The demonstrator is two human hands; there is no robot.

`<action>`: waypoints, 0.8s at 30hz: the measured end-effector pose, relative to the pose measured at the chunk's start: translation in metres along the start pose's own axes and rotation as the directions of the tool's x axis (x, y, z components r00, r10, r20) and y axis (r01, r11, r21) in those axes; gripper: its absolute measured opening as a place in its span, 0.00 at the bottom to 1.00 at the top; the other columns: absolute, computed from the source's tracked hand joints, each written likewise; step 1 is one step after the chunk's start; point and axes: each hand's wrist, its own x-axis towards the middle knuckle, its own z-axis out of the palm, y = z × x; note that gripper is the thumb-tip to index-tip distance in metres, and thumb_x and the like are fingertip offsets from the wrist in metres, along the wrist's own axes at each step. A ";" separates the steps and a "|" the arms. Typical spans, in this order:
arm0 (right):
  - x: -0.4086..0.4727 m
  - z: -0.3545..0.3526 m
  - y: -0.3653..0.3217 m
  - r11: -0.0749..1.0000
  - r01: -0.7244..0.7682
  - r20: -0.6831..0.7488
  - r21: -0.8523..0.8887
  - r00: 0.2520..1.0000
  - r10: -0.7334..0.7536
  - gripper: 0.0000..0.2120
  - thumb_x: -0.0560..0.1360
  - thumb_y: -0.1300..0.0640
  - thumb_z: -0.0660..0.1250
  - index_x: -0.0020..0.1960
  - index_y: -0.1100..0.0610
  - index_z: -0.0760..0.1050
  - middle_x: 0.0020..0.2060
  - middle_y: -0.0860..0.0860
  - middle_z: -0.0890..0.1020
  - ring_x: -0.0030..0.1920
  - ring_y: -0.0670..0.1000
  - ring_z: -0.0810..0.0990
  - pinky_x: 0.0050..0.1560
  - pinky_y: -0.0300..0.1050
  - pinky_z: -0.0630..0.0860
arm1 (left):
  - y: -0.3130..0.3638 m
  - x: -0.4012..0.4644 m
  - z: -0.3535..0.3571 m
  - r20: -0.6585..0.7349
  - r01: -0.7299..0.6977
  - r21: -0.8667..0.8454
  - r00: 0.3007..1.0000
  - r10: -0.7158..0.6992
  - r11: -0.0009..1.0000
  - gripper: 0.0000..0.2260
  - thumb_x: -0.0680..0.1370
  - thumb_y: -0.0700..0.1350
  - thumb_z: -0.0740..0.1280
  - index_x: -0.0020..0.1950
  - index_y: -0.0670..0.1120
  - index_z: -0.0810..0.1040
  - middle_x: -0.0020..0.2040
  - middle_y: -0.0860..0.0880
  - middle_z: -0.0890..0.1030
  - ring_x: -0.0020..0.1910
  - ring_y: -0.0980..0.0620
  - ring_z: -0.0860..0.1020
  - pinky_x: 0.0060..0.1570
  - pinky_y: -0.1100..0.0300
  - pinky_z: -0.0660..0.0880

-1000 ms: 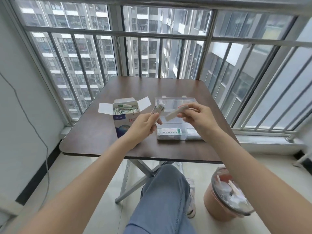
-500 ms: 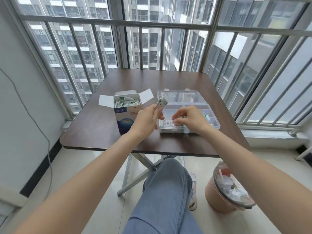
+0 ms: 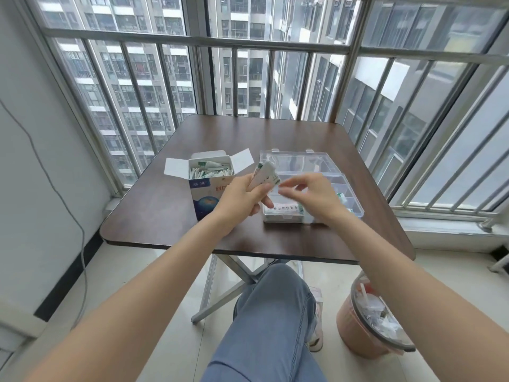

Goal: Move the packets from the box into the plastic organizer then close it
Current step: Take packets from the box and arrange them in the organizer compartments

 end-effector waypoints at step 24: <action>0.000 0.003 0.017 0.958 -0.226 -0.121 -0.179 0.971 0.207 0.05 0.69 0.54 0.72 0.39 0.52 0.77 0.41 0.51 0.82 0.50 0.54 0.79 0.47 0.47 0.74 | 0.005 0.000 0.001 -0.218 0.030 0.283 0.975 0.033 0.958 0.10 0.82 0.45 0.56 0.45 0.46 0.74 0.30 0.53 0.79 0.32 0.58 0.71 0.43 0.58 0.70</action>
